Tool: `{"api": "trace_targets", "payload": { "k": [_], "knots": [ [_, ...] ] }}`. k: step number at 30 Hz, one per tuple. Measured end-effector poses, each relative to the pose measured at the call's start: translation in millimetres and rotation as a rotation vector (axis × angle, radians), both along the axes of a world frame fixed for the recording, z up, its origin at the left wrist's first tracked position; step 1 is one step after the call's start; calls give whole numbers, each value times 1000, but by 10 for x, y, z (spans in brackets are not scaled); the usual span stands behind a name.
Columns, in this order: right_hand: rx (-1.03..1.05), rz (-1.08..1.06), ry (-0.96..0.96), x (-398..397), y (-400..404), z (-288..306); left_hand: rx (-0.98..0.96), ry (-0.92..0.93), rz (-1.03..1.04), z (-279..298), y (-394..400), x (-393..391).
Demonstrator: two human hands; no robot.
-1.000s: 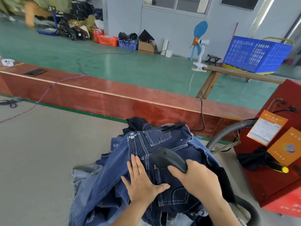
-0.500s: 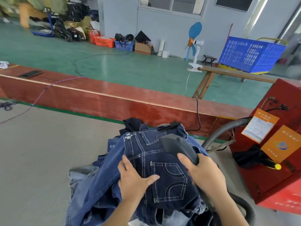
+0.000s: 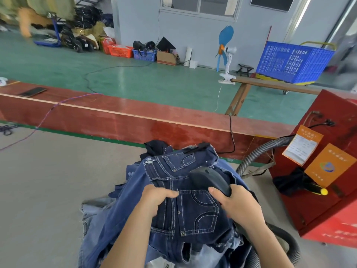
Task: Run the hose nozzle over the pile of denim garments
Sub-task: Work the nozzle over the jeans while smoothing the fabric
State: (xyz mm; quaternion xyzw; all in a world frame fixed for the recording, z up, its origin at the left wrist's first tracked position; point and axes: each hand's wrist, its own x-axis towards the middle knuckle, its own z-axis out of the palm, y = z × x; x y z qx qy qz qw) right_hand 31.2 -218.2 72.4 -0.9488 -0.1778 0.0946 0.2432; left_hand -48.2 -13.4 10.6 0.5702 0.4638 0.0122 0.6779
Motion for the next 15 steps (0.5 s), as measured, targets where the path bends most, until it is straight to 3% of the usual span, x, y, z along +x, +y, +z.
{"api": "trace_targets", "payload": {
  "k": [3,7,15],
  "knots": [
    [33,-17,17,12,-24,-1,5,8,18,-135,-43,-10],
    [85,-16,41,33,-62,42,-68,-166,43,-143,-85,-27],
    [194,34,88,25,-103,56,56,-256,136,-159,-198,65]
  ]
}}
